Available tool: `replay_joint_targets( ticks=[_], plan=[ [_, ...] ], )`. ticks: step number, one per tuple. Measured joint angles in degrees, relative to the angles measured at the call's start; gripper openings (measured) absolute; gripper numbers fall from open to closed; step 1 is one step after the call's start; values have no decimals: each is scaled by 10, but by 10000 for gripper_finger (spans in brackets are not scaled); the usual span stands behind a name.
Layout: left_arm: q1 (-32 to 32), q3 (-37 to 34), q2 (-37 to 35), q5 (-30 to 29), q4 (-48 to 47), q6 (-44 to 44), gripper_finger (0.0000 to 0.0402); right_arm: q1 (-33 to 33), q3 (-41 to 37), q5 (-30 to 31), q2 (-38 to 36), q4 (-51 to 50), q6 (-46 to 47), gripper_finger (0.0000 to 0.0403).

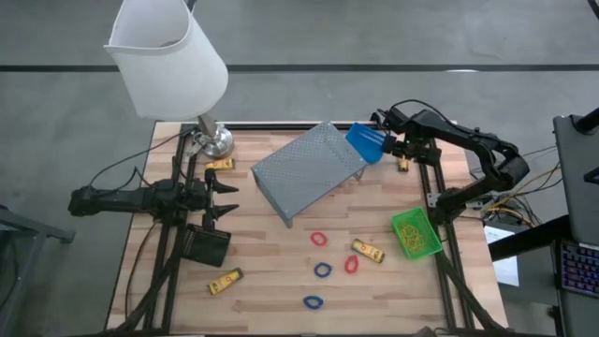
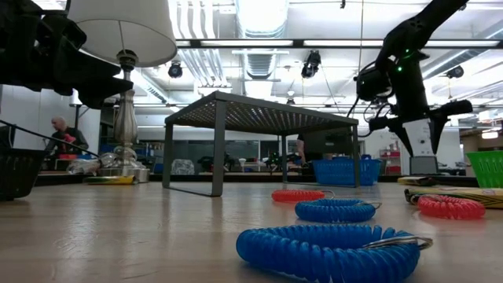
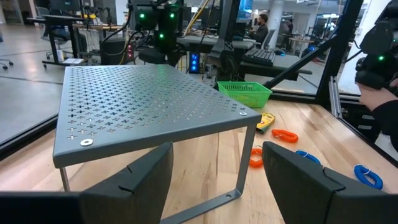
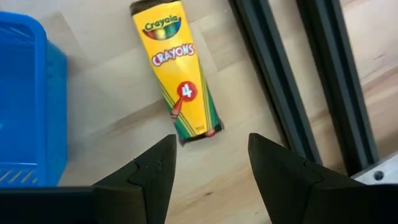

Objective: Pick & Place Office Desk Supplies
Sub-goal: Put the crayon box into the blue basket

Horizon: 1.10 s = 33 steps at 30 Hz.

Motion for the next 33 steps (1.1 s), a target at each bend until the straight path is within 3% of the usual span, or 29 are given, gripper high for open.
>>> replay_joint_targets(
  ticks=[10,19,33],
  plan=[
    [0,0,0,0,0,0,253,0,-32,12,30,46,-18,199],
    [0,0,0,0,0,0,253,0,-91,29,30,134,-96,199],
    [0,0,0,0,0,0,253,0,-91,26,28,155,-124,199]
  ],
)
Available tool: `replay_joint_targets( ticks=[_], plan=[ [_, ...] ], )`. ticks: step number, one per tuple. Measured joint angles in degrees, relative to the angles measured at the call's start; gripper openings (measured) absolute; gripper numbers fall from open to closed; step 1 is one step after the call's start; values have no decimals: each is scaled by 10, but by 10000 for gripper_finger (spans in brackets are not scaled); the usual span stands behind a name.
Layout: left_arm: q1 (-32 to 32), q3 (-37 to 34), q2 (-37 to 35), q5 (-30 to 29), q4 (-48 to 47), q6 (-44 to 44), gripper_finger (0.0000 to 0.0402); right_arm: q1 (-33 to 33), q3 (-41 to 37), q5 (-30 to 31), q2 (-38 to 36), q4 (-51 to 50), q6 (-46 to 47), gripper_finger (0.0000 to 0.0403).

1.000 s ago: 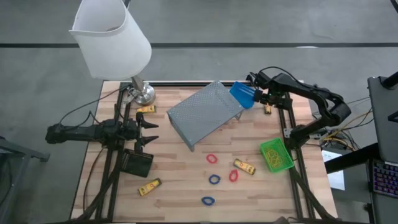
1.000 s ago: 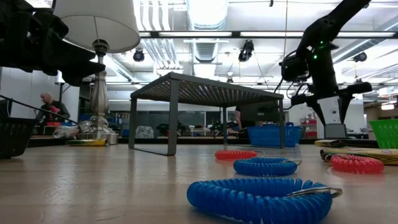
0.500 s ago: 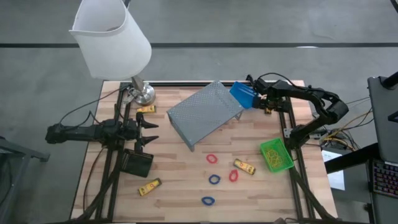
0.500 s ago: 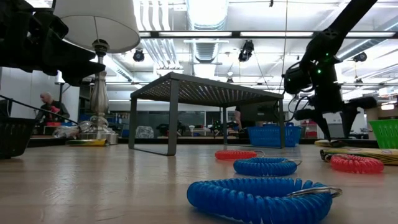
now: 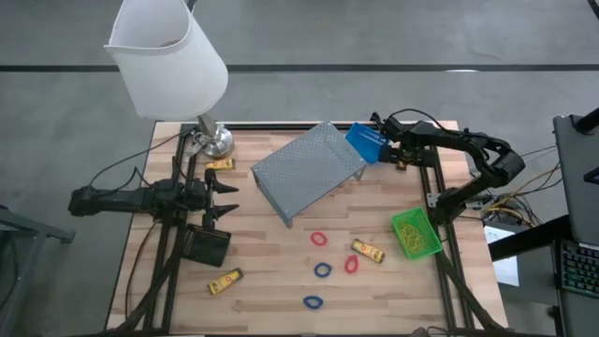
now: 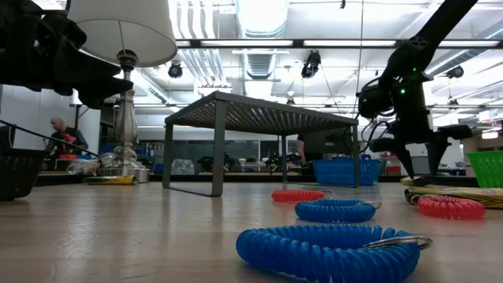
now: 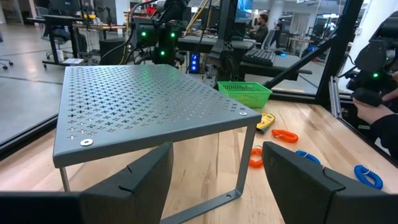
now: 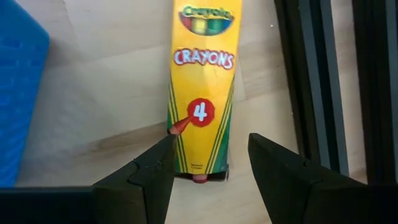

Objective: Pick & Place Office Desk Supplies
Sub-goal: Put the crayon box into the blue basket

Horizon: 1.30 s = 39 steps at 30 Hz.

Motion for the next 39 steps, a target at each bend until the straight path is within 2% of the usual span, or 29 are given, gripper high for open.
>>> replay_joint_targets(
  ticks=[4,10,22,31,39],
  plan=[
    [0,0,0,0,0,0,253,0,0,-4,0,2,2,199],
    [0,0,0,0,0,0,253,17,0,-67,0,3,31,199],
    [0,0,0,0,0,0,253,94,-2,-90,-2,1,65,199],
    [0,0,0,0,0,0,253,177,-2,-75,-14,-20,146,199],
    [0,0,0,0,0,0,253,184,-3,-38,-61,-23,100,199]
  ],
)
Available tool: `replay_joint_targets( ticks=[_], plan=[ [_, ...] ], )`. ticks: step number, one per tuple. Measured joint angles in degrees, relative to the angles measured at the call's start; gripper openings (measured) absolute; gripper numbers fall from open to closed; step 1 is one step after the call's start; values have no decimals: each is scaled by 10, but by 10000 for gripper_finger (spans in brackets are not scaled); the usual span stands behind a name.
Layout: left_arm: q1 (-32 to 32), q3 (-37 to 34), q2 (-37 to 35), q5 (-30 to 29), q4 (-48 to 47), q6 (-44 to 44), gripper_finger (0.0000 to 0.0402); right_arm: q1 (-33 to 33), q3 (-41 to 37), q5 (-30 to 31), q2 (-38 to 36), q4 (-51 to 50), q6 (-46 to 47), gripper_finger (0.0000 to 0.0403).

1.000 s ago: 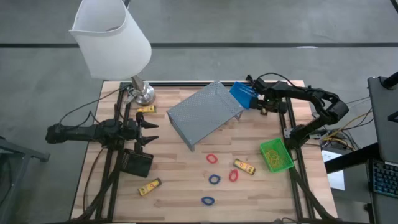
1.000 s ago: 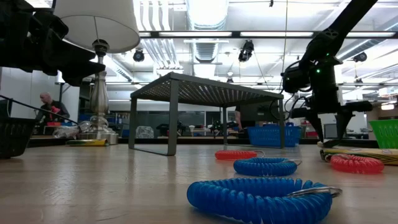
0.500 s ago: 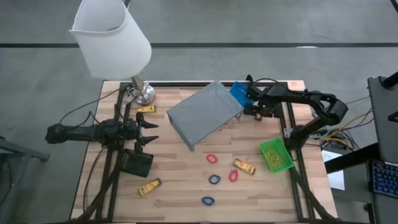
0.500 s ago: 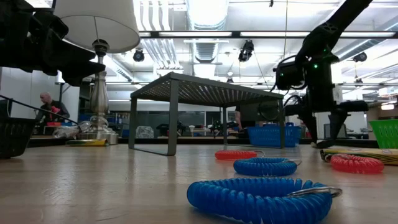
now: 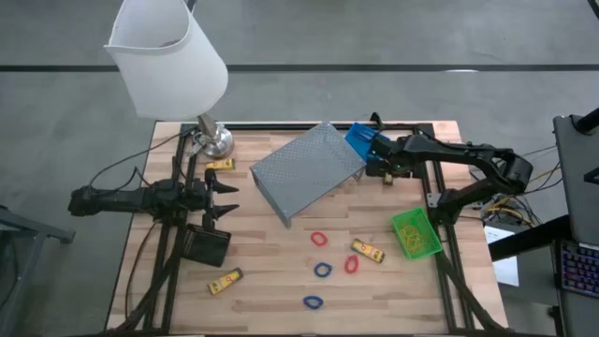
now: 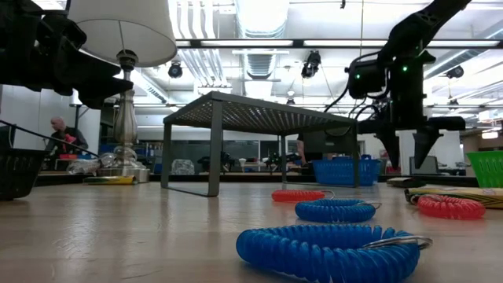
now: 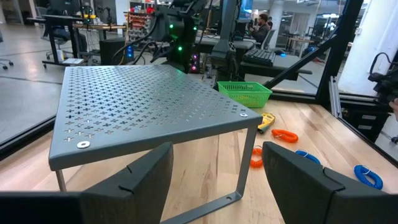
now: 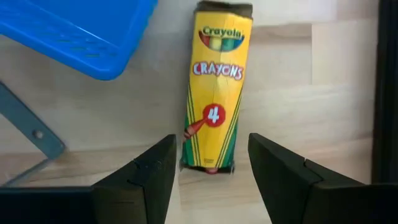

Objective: Pick & Place Office Desk Supplies
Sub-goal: Put the crayon box into the blue basket

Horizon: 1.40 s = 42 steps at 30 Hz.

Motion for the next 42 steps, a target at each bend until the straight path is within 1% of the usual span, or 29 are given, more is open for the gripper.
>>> replay_joint_targets(
  ticks=[5,11,18,26,36,42],
  plan=[
    [0,0,0,0,0,0,253,0,-15,6,-6,14,-3,199],
    [0,0,0,0,0,0,253,0,-53,4,-5,82,-13,199],
    [0,0,0,0,0,0,253,0,-73,17,-5,92,-13,199],
    [0,0,0,0,0,0,253,0,-86,21,-5,128,-21,199],
    [0,0,0,0,0,0,253,0,-121,25,-7,167,-18,199],
    [0,0,0,0,0,0,253,0,-120,25,-7,166,-17,181]
  ],
)
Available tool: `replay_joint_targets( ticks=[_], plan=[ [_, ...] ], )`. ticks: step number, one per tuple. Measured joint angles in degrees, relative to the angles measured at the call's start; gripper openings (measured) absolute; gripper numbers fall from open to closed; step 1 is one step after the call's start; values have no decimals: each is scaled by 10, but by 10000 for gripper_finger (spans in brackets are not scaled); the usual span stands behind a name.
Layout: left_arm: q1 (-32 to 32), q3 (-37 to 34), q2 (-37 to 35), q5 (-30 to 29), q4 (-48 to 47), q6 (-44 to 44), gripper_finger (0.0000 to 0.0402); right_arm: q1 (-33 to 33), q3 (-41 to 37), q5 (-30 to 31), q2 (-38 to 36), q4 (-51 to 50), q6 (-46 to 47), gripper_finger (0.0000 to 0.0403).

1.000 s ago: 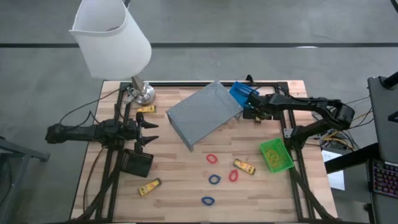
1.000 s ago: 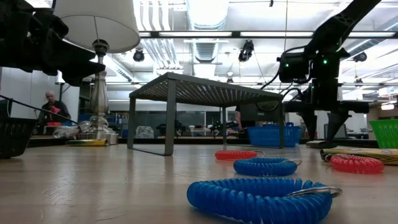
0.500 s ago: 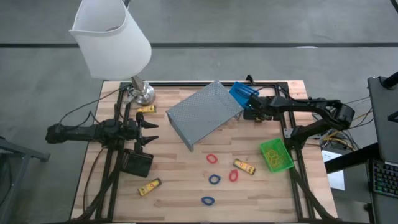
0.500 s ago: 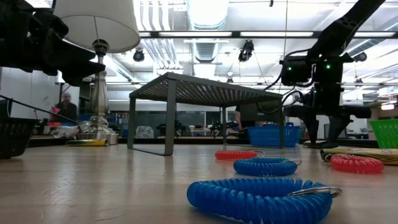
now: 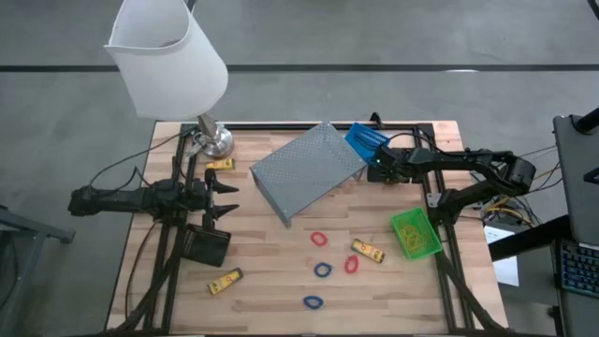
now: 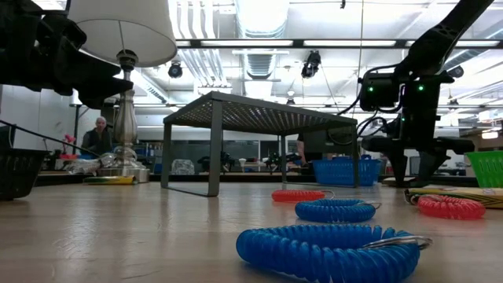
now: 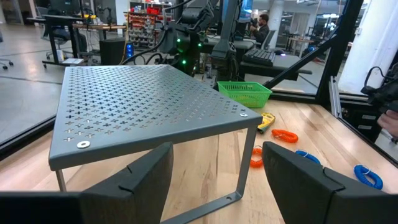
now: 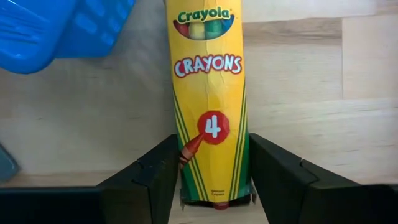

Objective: Pick & Place Office Desk Supplies
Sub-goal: Put the crayon box into the blue basket

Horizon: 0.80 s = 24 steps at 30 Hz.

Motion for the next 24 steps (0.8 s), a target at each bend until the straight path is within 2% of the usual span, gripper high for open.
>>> replay_joint_targets(
  ticks=[15,24],
  plan=[
    [0,0,0,0,0,0,253,0,0,0,-5,1,10,128],
    [0,0,0,0,0,0,253,-1,-2,1,-70,-7,16,125]
  ],
)
